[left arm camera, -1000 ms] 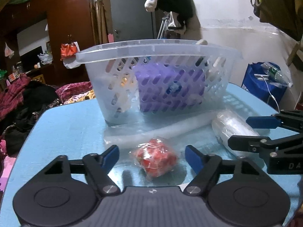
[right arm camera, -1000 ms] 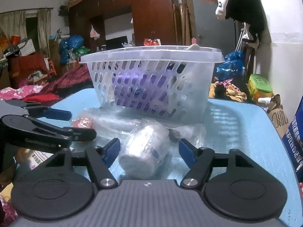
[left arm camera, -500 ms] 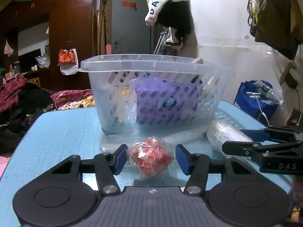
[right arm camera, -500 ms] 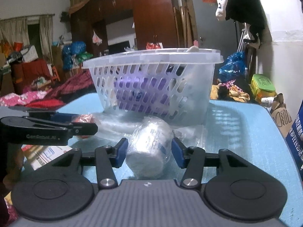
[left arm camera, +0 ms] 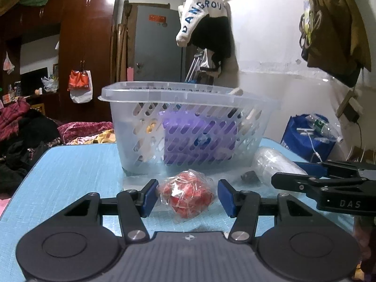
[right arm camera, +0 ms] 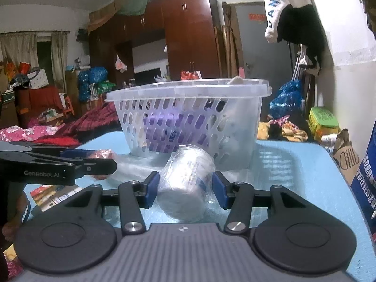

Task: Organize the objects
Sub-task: 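Close left tool on the red bagged item while right tool grips the white roll, then carry both items over the basket and open both tools to drop them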

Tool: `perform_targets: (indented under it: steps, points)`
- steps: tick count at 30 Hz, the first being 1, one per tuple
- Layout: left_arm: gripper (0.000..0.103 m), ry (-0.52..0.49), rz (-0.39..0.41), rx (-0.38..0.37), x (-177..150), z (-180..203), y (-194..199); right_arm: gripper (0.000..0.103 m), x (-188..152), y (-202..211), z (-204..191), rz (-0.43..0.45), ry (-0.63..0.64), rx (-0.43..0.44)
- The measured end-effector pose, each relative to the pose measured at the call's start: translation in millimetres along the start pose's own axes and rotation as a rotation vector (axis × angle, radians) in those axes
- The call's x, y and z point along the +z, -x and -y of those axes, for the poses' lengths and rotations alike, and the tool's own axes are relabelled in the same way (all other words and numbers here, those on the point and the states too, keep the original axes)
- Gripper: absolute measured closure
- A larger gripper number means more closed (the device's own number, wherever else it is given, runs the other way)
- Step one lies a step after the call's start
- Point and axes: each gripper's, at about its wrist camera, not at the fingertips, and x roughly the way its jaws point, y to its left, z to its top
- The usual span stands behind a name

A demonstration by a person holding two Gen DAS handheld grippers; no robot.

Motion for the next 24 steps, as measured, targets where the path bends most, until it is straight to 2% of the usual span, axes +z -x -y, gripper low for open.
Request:
perform_targets:
  steps: [5,10,12,17,24]
  points:
    - [0.044,0.028,0.079,-0.001,7,-5,24,0.050,0,17,0,0.052,-0.009,0.023]
    - [0.045,0.030,0.137,-0.009,26,-6,51,0.050,18,34,-1,0.107,-0.009,0.016]
    - [0.045,0.033,0.150,-0.033,38,-7,60,0.050,28,42,-2,0.132,0.004,0.008]
    - [0.045,0.018,0.199,-0.022,68,-1,86,0.050,60,61,-6,0.186,0.060,-0.023]
    - [0.047,-0.070,0.226,0.003,126,21,126,0.050,107,76,-15,0.237,0.120,-0.037]
